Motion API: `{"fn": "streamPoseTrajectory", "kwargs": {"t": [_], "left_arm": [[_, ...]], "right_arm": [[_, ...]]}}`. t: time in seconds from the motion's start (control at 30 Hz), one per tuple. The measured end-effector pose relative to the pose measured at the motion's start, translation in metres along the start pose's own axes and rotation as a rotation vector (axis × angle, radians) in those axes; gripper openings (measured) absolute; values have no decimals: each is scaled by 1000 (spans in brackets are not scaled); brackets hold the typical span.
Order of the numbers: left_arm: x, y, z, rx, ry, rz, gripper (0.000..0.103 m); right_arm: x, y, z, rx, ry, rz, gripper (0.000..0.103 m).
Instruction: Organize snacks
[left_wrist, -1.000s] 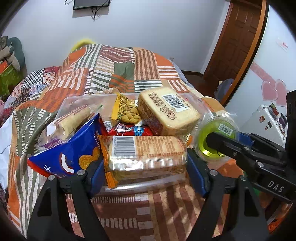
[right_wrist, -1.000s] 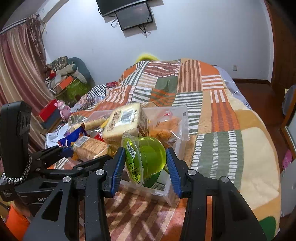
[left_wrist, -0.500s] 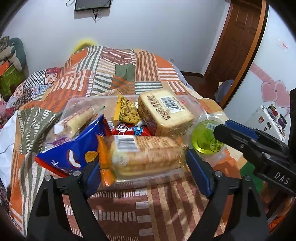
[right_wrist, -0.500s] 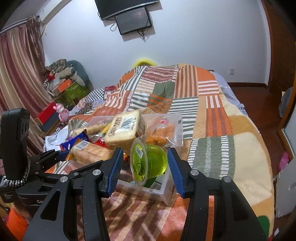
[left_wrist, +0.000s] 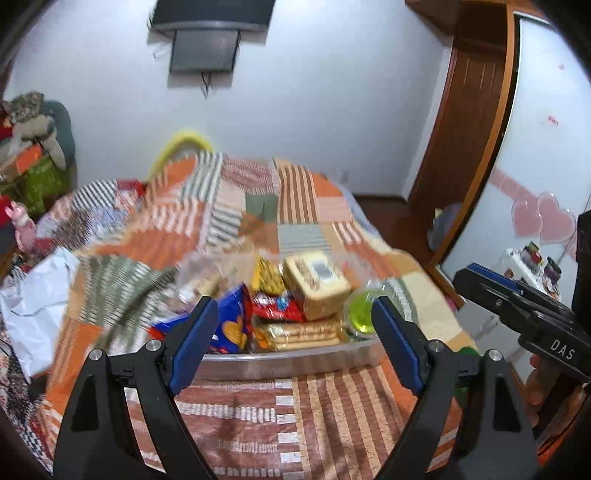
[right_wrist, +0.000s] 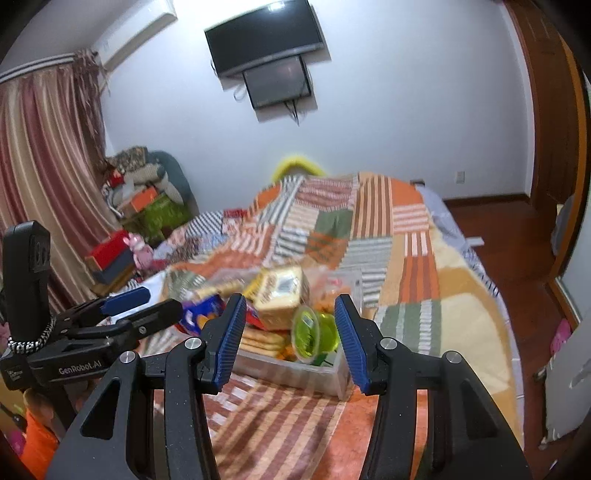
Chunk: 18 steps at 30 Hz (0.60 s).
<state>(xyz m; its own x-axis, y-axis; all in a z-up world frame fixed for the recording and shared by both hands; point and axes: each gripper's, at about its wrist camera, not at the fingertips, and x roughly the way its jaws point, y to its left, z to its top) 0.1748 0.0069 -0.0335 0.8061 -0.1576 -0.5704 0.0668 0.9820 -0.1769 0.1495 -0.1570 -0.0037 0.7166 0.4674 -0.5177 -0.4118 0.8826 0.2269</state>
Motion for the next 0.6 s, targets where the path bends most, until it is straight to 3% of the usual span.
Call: {"fn": "streamPoseTrajectory", "kwargs": {"t": [0.07,0.2,0.33,0.57,0.6], "left_arm": [[-23,-2,3,7,-50,11,85],[-62,-6,7,22,-138,31,85],[-94,-13,4,39,-212,44,87],[-135,-23,-10,64,-312,86,100],[-138,-23,-11,66,-318,90,100]], "right_arm": [[-15,8,4,-15,-35,-5,50],[-42,25,6,-37,-110,-31,70],[-60,40,6,-56,-154,-44,79],[-75,55,1,-85,-193,-74,86],[-76,57,0,-88,-197,-81,91]]}}
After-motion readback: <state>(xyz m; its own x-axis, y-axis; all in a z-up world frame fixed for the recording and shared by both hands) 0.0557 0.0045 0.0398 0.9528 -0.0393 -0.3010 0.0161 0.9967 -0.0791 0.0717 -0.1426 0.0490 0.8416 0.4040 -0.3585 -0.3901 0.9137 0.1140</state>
